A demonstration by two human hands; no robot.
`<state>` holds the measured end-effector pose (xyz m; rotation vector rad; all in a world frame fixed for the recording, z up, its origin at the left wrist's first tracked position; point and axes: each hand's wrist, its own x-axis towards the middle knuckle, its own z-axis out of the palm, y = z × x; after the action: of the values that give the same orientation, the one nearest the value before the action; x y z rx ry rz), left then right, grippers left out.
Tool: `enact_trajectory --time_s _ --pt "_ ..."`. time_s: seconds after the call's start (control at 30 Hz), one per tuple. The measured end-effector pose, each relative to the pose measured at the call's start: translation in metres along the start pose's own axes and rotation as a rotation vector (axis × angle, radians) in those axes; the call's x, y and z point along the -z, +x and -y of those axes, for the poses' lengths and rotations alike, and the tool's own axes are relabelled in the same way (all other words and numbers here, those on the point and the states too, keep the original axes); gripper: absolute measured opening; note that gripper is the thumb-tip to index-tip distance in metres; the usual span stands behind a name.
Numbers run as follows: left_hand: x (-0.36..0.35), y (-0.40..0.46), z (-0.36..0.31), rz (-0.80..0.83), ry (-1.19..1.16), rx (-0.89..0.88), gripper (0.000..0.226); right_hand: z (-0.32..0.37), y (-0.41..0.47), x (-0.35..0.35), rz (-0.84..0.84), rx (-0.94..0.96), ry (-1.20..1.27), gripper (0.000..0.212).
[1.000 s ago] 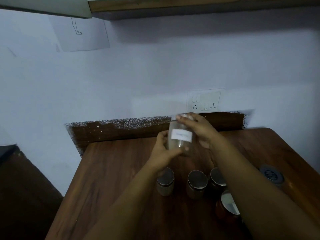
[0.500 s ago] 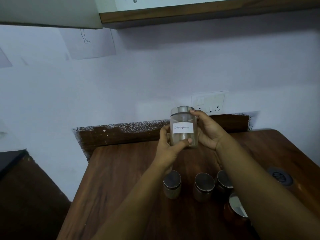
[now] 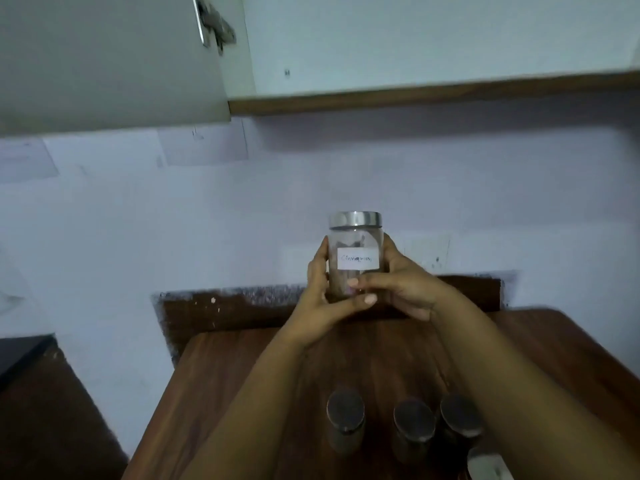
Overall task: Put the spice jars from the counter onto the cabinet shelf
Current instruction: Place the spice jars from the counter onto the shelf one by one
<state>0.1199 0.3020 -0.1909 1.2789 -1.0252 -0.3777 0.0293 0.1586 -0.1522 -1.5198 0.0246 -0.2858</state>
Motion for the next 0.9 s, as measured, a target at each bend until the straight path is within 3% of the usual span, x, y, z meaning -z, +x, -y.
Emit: enact_trajectory --time_s 0.17,0.3,0.43,0.53,0.63,0.7,0.77,0.9 --pt "0.013 0.042 -0.08 -0.25 0.133 -0.271 0.098 0.094 0.028 -0.015 -0.044 0.28 -0.266 0.09" --pt "0.023 0.085 -0.15 -0.279 0.215 -0.506 0.089 0.168 0.054 -0.021 -0.082 0.454 -0.285 0.088" --pt "0.033 0.122 -0.193 -0.258 0.258 -0.558 0.086 0.217 0.083 -0.02 -0.128 0.535 -0.33 0.083" --pt "0.045 0.147 -0.199 -0.355 0.509 -0.573 0.08 0.24 0.099 -0.01 -0.192 0.548 -0.581 0.09" --pt "0.057 0.166 -0.189 -0.502 0.962 -0.547 0.086 0.247 0.118 0.003 -0.194 0.479 -0.79 0.096" --pt "0.063 0.172 -0.169 -0.655 1.238 -0.597 0.076 0.244 0.134 0.011 -0.198 0.38 -0.87 0.098" --pt "0.073 0.171 -0.14 -0.761 1.349 -0.7 0.059 0.241 0.153 0.014 -0.236 0.317 -0.903 0.099" --pt "0.095 0.174 -0.104 -0.779 1.433 -0.794 0.044 0.243 0.195 0.006 -0.227 0.185 -0.97 0.102"
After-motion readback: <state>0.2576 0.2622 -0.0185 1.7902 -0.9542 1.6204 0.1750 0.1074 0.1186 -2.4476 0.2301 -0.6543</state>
